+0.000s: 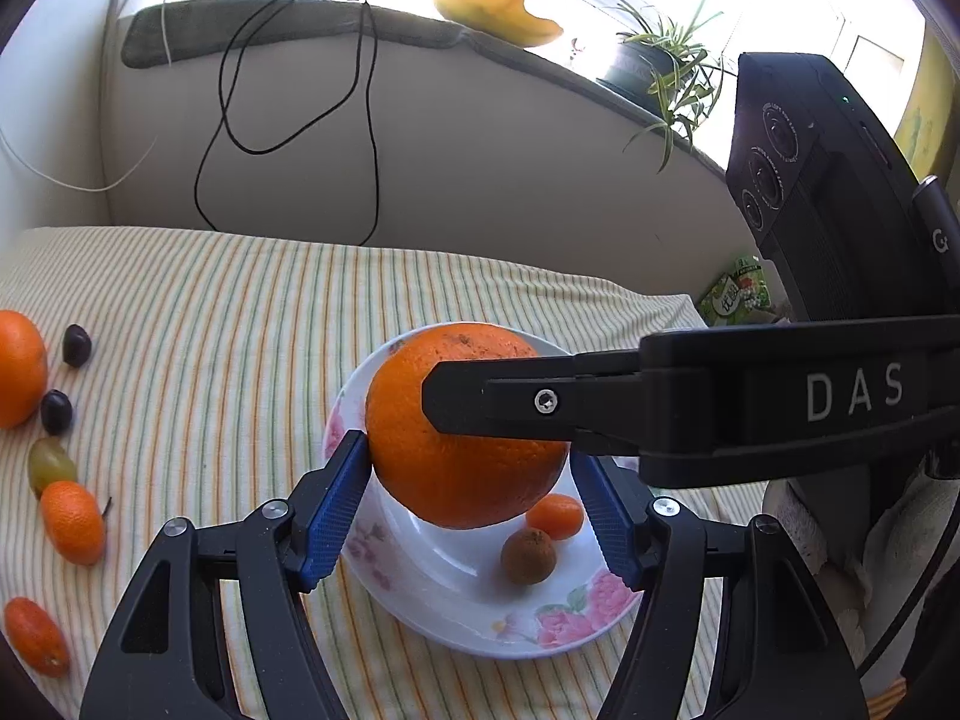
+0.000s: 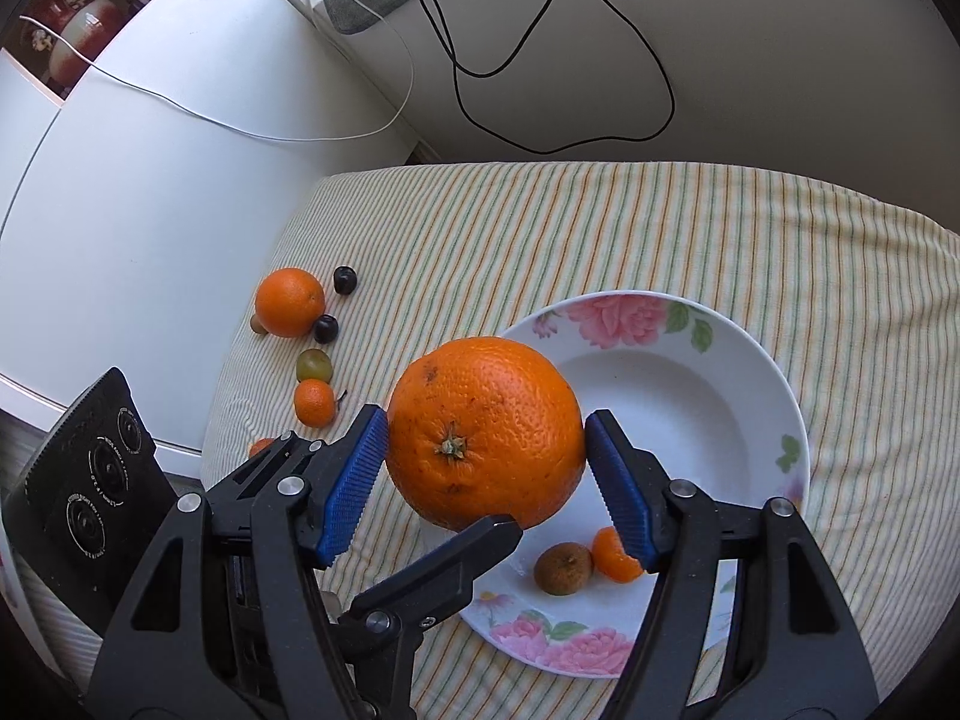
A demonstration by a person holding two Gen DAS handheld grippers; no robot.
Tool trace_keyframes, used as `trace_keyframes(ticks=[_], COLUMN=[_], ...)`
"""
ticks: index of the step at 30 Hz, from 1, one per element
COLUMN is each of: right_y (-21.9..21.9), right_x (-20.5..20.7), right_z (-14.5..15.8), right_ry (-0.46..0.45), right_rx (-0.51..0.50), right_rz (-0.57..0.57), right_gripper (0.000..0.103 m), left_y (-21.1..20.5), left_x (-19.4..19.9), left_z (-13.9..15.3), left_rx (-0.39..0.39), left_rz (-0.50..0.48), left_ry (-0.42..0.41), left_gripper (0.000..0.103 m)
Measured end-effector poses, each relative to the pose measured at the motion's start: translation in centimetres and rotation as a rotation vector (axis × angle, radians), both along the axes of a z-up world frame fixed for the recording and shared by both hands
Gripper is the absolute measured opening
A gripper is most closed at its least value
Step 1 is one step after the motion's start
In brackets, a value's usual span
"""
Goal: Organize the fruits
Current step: 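Lower the large orange into the plate and open both tools, then withdraw both tools from the plate toward the remaining fruit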
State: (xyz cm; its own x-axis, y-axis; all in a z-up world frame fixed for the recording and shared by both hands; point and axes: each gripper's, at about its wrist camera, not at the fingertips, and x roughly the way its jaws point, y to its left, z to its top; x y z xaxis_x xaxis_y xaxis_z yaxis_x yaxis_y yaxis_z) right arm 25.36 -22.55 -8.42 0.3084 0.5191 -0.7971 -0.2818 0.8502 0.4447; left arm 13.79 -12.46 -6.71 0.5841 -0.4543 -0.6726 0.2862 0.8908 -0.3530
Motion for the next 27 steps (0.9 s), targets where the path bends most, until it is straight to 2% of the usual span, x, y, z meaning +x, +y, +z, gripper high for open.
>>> trace_keyframes(ticks=[11,15,19,27], right_y=[-1.5,-1.9,-2.6,-2.5], right_x=[0.2,0.6,0.6,-0.4], right_z=[-0.7,-0.8,0.2,1.9], right_ry=[0.002,0.000,-0.018,-0.078], right_rx=[-0.012,-0.008,0.028,0.011], right_rz=[-0.024,-0.049,-0.072,-0.077], right_gripper=[0.071,0.071,0.071,0.071], left_y=[-1.4,-1.1,-0.1,0.9], left_x=[0.5,0.5,0.3,-0.8], left_z=[-0.7,-0.1,0.7,1.4], left_rx=[0.016,0.024,0.024,0.024], left_rz=[-0.022,-0.007,0.004,0.012], left_ry=[0.019,-0.006,-0.018,-0.040], left_gripper=[0.067,0.066,0.066,0.066])
